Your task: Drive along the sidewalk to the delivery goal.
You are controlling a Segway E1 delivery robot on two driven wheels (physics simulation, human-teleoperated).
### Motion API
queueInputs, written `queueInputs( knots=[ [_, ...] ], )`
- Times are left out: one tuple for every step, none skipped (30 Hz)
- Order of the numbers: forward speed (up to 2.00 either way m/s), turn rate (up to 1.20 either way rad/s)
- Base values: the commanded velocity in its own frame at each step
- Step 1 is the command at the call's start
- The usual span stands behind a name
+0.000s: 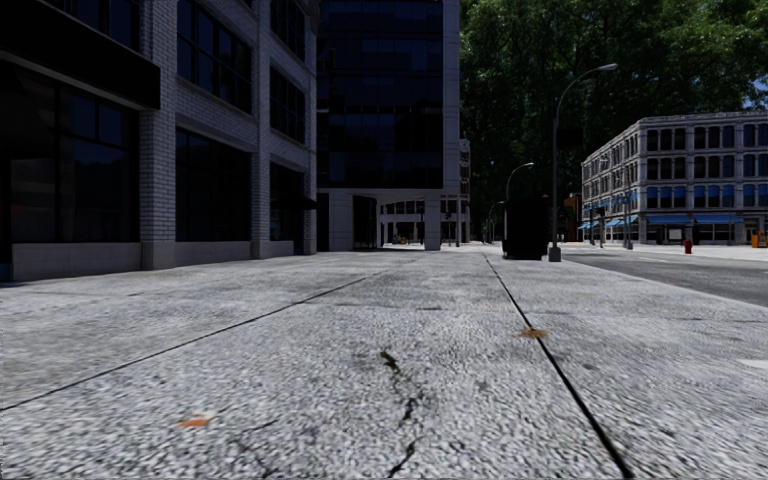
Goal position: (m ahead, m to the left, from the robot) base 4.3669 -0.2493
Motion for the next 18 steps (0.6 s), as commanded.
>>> queueInputs(
  knots=[
    [1.22,0.0],
    [1.22,0.0],
    [1.22,0.0],
    [1.22,0.0],
    [1.22,-0.07],
    [1.22,-0.17],
    [1.22,-0.17],
    [1.22,-0.2],
    [1.22,-0.21],
    [1.22,-0.21],
    [1.22,-0.21],
    [1.22,-0.21],
    [1.22,-0.21],
    [1.22,-0.19],
    [1.22,-0.13],
    [1.22,-0.13],
    [1.22,-0.12],
    [1.22,-0.11]
  ],
)
